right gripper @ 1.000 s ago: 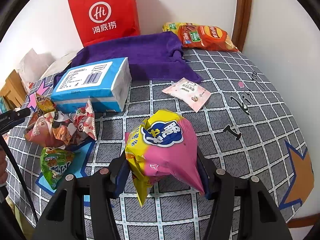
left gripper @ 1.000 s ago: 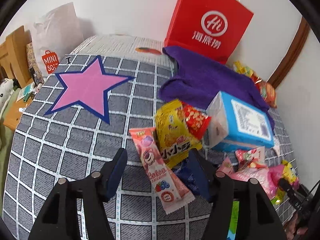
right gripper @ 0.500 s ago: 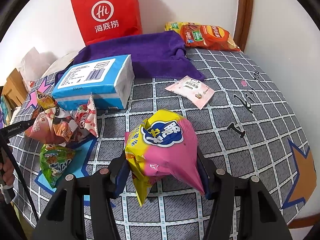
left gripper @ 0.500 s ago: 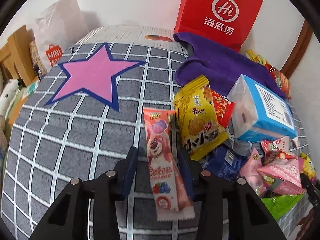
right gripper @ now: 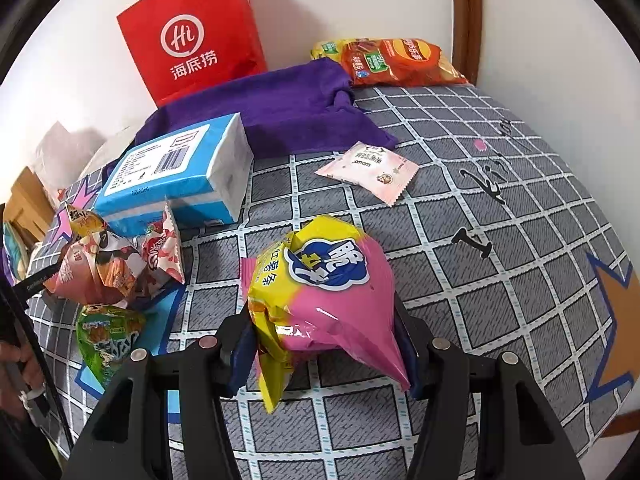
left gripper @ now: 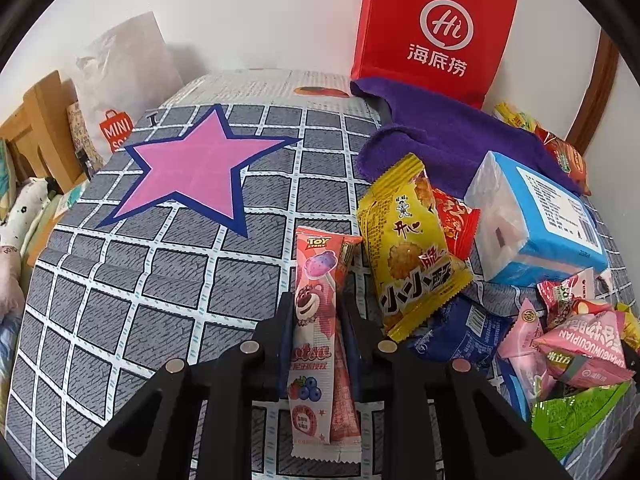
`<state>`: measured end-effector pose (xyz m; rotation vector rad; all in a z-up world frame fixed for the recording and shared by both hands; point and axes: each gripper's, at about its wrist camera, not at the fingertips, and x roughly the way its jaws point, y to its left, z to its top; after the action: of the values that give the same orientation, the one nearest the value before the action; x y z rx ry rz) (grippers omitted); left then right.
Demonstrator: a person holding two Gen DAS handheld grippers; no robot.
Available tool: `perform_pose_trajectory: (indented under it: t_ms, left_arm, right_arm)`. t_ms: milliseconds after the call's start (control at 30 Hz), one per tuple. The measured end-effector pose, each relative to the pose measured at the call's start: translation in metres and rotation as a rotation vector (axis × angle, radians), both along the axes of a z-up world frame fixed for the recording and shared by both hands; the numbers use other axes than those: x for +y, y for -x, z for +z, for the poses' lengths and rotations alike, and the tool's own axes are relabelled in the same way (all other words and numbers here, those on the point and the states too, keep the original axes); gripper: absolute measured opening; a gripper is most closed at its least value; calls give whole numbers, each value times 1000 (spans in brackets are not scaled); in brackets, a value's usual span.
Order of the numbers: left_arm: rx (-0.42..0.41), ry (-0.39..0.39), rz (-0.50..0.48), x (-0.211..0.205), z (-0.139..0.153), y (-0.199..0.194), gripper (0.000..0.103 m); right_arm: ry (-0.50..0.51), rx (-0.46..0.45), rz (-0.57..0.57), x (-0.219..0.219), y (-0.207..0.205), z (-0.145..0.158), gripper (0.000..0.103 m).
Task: Organize snacks
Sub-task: 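Close the left tool on the pink strawberry-bear stick snack and lift it, then carry the chip bag and stick snack over the purple towel with both tools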
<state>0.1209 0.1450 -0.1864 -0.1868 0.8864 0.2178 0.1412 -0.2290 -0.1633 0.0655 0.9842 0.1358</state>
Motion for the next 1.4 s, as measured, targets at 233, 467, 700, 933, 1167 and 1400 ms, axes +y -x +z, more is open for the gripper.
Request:
perform_pose_trajectory:
  t_ms: [233, 467, 700, 933, 1167, 1400]
  left_arm:
    - [-25, -7, -7, 0, 0, 4, 24]
    - [-21, -1, -14, 0, 2, 4, 24]
    - [-24, 5, -18, -1, 2, 3, 25]
    - [-27, 29, -20, 4, 4, 9, 21]
    - [-27, 49, -31, 8, 28, 16, 21]
    - [-94, 13, -57, 7, 85, 2, 21]
  right_arm:
    - [-27, -35, -9, -6, 4, -7, 64]
    - [-123, -28, -42, -17, 5, -13, 67]
    - [-105, -67, -19, -8, 10, -9, 53]
    - [-79, -86, -10, -5, 10, 0, 51]
    - [-66, -146, 10, -1, 13, 29, 50]
    - [-48, -214, 33, 11, -9, 76, 50]
